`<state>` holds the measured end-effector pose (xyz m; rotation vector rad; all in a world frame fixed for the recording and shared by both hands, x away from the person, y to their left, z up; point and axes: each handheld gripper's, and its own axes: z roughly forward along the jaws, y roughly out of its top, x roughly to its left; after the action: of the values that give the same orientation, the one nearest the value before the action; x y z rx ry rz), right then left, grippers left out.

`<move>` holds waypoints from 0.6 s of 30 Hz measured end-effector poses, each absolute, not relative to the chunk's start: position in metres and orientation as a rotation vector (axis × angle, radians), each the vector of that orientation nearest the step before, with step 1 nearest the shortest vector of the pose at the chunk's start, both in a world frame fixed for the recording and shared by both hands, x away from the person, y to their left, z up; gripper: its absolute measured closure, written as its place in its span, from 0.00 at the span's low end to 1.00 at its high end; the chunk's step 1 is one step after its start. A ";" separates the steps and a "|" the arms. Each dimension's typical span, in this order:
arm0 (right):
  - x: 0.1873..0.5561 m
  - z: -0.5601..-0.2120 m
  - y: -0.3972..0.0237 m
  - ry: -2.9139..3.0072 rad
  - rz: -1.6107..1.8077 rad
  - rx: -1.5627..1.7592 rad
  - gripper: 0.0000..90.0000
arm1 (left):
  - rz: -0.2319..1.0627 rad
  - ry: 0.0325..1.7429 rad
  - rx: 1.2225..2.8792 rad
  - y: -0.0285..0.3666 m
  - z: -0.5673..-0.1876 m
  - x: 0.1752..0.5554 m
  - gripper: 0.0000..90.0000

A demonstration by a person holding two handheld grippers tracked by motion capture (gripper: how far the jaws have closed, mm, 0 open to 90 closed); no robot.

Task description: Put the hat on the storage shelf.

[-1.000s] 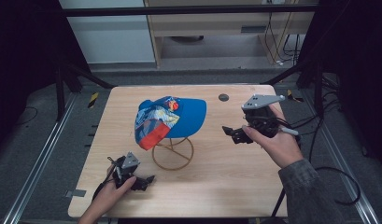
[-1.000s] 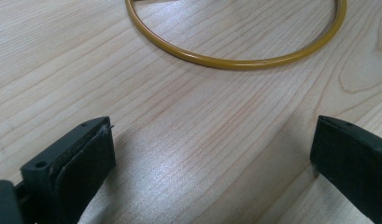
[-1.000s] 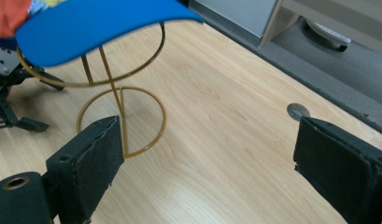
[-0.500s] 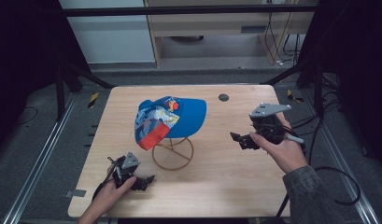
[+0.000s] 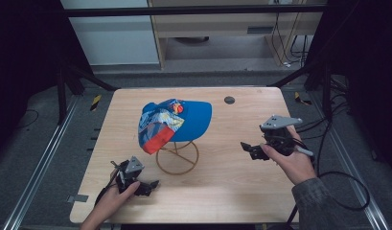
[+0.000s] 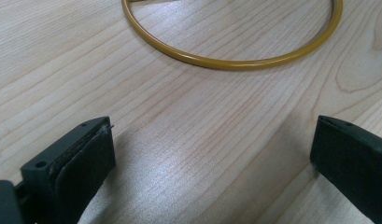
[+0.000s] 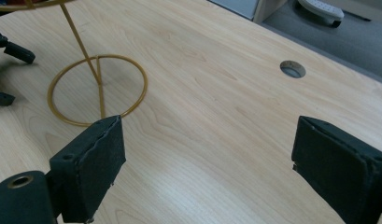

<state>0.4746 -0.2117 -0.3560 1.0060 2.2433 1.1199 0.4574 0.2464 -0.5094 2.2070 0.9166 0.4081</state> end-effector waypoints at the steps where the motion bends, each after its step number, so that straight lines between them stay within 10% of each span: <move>1: 0.475 -0.359 -0.212 2.246 1.122 1.012 0.11 | 0.408 0.917 2.207 0.246 -0.509 0.457 0.00; 18: 0.475 -0.397 -0.217 2.266 1.092 1.053 0.12 | 0.409 0.915 2.208 0.246 -0.509 0.457 0.00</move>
<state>0.4753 -0.2172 -0.3971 1.0529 2.2661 1.0921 0.4575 0.2464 -0.5093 2.2081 0.9153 0.4094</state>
